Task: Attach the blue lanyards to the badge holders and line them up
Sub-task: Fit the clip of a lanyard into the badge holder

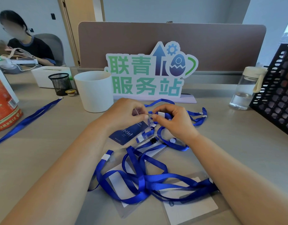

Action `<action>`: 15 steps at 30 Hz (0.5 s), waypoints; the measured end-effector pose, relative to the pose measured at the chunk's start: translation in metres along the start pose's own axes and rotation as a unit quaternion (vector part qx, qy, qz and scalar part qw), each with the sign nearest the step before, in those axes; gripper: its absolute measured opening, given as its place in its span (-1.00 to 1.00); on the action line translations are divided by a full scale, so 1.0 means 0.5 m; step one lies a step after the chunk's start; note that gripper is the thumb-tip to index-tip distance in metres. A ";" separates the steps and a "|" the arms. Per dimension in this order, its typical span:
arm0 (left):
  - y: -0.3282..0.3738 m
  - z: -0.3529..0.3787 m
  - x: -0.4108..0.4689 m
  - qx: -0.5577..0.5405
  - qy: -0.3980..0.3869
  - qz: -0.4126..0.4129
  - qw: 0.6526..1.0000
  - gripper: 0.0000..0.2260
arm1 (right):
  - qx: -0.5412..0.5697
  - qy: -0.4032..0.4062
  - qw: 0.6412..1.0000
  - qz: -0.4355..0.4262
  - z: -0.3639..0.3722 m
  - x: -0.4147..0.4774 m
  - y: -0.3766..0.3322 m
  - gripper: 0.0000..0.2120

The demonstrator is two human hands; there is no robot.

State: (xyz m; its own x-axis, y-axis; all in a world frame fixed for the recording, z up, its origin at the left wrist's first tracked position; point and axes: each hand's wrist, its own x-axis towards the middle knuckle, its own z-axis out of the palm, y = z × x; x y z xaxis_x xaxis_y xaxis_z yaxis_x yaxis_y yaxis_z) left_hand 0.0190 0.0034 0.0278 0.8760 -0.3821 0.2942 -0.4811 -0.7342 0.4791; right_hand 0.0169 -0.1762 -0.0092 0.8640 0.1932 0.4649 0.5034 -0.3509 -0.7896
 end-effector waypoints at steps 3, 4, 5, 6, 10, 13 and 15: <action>-0.012 -0.013 0.001 -0.006 -0.003 -0.012 1.000 -0.90 | -0.009 -0.021 1.000 0.004 -0.002 0.001 0.005 -0.88; -0.015 -0.016 0.000 -0.010 -0.009 -0.015 1.000 -0.88 | -0.020 -0.029 0.999 0.004 -0.001 0.001 0.005 -0.83; -0.018 -0.017 0.000 -0.017 -0.017 -0.018 1.000 -0.85 | -0.026 -0.036 0.999 0.003 0.000 0.001 0.005 -0.77; -0.020 -0.019 0.000 -0.024 -0.027 -0.022 0.999 -0.84 | -0.027 -0.042 0.999 0.003 0.000 0.001 0.003 -0.73; -0.023 -0.026 -0.001 -0.009 -0.063 -0.026 0.998 -0.89 | -0.012 -0.069 0.998 0.009 -0.011 0.005 -0.009 -0.70; -0.025 -0.045 -0.007 -0.030 -0.072 -0.039 0.996 -0.94 | -0.001 -0.097 0.995 0.025 -0.031 0.014 -0.018 -0.76; -0.029 -0.056 -0.012 -0.066 -0.075 -0.059 0.993 -0.88 | 0.008 -0.135 0.990 0.046 -0.043 0.021 -0.026 -0.81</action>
State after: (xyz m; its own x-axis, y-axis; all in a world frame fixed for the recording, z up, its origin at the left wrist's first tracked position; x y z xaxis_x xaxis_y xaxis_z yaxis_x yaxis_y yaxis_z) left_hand 0.0197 0.0322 0.0425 0.9168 -0.3847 0.1072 -0.3662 -0.7026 0.6101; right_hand 0.0193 -0.1895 0.0145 0.8769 0.3990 0.2680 0.4198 -0.3642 -0.8313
